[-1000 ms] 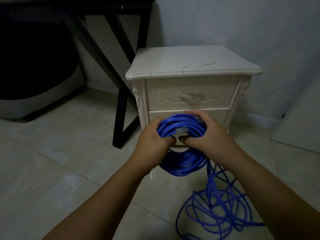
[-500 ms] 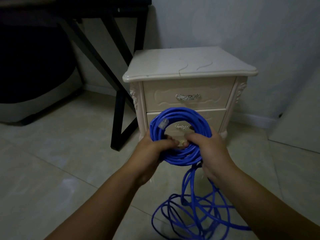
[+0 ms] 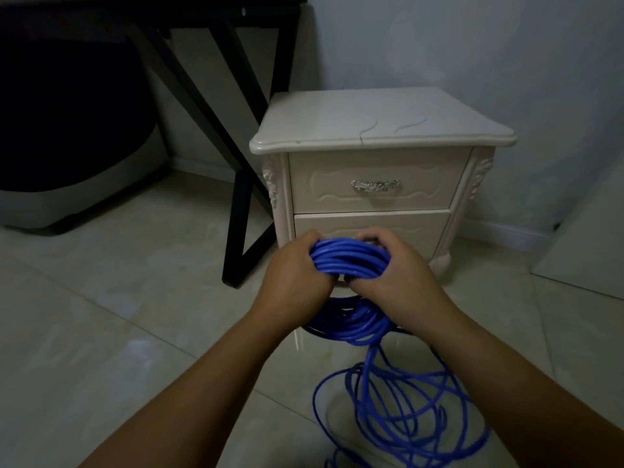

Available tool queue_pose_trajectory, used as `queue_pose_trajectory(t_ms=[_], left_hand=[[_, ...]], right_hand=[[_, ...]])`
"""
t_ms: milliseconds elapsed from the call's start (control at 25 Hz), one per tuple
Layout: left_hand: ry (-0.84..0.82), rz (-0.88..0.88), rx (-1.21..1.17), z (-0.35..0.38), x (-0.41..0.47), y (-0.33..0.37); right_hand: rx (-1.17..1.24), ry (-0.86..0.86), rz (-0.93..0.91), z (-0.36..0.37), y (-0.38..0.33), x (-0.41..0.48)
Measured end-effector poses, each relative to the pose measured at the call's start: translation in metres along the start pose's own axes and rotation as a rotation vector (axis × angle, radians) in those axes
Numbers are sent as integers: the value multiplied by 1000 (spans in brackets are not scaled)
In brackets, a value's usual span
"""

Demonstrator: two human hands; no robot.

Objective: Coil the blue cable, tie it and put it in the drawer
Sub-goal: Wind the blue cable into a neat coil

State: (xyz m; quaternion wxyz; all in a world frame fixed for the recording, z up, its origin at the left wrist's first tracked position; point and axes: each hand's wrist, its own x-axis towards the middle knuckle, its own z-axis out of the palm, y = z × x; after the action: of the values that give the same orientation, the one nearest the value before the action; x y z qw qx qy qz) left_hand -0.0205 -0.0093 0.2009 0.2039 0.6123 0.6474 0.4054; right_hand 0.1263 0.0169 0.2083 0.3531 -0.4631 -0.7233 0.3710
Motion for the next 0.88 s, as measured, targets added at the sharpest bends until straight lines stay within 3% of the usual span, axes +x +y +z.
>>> queue_pose_trajectory(t_ms=[160,240,360,480,760,880], left_hand=[[81,-322,-519,-2,7,6],[18,-451,-730,-4,6,8],[-201,-474,-803,-5,4,11],[-297,-481,-781,-6,5,9],[-368,-468,-824,-14,5,7],[-384,-340,-706,-23,7,2]], right_hand=[[468,-62,244,-5,7,5],[614,-53,330,0,14,7],[801,100,491,0,20,14],[929,107,597,-6,23,19],[905,120,599,-16,14,21],[525,41,343,-21,4,16]])
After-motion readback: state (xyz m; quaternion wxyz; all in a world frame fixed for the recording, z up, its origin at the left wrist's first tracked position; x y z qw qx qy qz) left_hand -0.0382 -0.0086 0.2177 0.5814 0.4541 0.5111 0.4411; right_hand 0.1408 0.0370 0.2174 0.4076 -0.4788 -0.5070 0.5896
